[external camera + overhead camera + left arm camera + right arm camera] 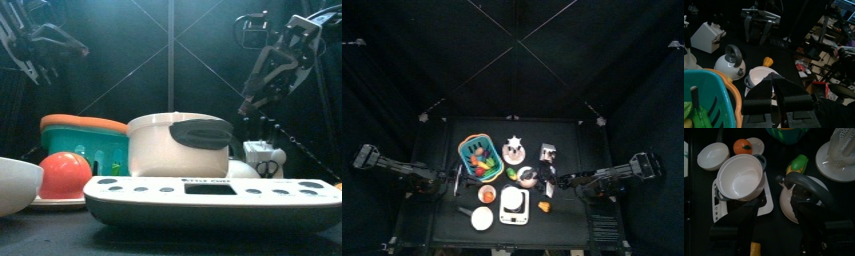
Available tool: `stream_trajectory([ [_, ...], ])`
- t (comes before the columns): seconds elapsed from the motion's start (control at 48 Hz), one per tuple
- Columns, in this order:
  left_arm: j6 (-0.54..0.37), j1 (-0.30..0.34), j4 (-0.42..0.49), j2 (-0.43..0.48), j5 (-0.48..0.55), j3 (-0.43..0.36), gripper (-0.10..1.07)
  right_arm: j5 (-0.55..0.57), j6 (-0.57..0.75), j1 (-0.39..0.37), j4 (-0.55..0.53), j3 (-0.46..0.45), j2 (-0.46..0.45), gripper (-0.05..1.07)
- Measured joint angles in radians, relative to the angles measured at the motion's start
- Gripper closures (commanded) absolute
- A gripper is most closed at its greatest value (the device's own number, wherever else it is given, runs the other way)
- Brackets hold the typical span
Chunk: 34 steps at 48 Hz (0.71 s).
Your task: Grab cleaver
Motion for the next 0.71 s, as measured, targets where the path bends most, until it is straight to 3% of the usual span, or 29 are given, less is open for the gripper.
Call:
stream_trajectory([
  [0.208,-0.002,-0.005,-0.031,0.11,-0.018,-0.014,0.41,0.281,0.0,0.064,0.078,-0.008,-0.219,0.15],
  [0.333,-0.002,-0.023,-0.04,0.166,-0.021,-0.028,0.41,0.483,0.005,0.095,0.08,-0.005,-0.299,0.15],
  [0.438,-0.002,-0.043,-0.051,0.216,-0.028,-0.044,0.41,0.56,0.005,0.095,0.083,0.002,-0.288,0.15],
  [0.708,-0.003,-0.103,-0.084,0.357,-0.037,-0.123,0.41,0.594,0.006,0.018,0.138,-0.015,-0.152,0.15],
])
